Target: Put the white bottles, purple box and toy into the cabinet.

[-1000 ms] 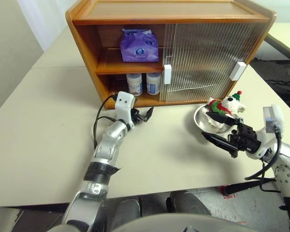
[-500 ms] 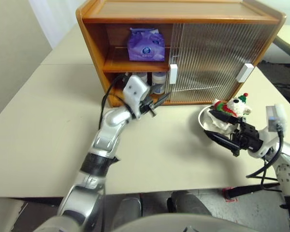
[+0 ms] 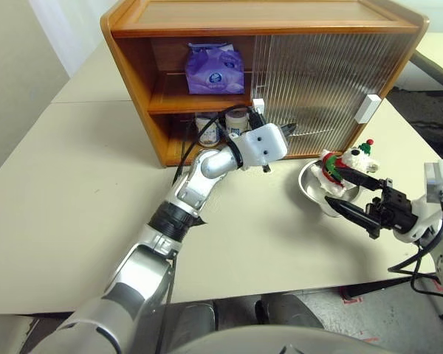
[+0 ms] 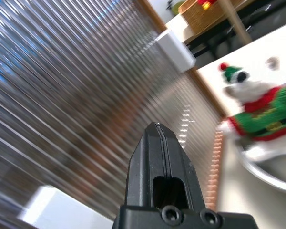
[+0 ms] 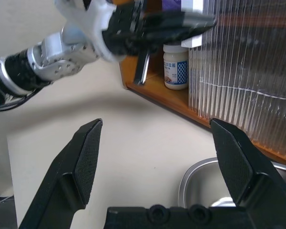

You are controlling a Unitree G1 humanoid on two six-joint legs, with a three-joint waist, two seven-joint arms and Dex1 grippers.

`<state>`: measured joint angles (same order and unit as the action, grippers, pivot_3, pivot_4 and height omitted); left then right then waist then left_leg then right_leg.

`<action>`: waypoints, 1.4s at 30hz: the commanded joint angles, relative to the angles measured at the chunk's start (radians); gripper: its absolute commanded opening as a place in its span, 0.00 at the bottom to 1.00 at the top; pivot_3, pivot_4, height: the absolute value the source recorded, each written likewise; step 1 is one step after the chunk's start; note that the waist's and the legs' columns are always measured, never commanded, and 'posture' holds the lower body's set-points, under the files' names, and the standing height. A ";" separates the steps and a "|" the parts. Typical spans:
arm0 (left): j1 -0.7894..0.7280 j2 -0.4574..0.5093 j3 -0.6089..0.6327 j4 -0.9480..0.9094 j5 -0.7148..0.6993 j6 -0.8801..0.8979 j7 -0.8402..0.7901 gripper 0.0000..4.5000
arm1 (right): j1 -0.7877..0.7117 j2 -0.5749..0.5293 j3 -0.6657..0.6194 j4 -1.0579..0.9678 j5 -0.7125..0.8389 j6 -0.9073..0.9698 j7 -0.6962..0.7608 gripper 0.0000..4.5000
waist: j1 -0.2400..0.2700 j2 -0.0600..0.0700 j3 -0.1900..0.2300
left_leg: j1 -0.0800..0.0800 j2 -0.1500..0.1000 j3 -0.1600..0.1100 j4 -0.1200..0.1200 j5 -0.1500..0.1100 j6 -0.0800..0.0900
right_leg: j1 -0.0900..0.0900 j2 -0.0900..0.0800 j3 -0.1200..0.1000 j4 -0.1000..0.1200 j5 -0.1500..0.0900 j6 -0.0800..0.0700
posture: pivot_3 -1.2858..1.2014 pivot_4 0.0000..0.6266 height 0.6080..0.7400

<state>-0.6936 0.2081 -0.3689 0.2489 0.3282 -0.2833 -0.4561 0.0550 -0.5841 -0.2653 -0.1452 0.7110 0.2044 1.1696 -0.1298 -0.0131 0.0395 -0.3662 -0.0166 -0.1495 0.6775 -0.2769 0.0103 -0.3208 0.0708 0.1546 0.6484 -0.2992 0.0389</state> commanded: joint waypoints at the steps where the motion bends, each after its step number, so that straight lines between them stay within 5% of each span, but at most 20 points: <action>1: -0.019 0.006 -0.019 0.009 0.065 0.048 0.017 0.01 | -0.004 -0.002 0.002 -0.001 -0.002 -0.007 0.009 1.00 | -0.001 0.000 0.000 | 0.000 0.000 0.000 0.000 0.000 0.000 | 0.000 0.000 0.000 0.000 0.000 0.000 | 0.44 0.00 1.00; 29: 0.057 0.119 0.095 -0.212 0.051 0.464 -0.011 0.01 | -0.038 -0.020 0.019 0.037 -0.011 0.011 0.038 1.00 | -0.001 0.004 -0.003 | 0.003 0.002 0.000 0.002 0.002 -0.001 | 0.001 0.001 0.000 0.001 0.010 -0.010 | 0.45 0.00 1.00; 42: 0.162 -0.056 0.169 -0.358 -0.291 0.658 -0.096 0.01 | -0.043 -0.018 0.021 0.031 -0.014 0.022 0.028 1.00 | 0.009 0.003 -0.002 | 0.011 0.001 0.002 0.003 0.010 0.003 | 0.009 0.000 0.000 0.001 0.013 -0.012 | 0.45 0.00 1.00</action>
<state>-0.5455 0.1556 -0.1814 -0.0797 0.0681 0.3427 -0.5296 0.0161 -0.5955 -0.2528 -0.1100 0.7048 0.2194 1.2007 -0.1208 -0.0101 0.0370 -0.3549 -0.0154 -0.1463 0.6801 -0.2668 0.0128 -0.3115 0.0712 0.1536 0.6493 -0.2859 0.0271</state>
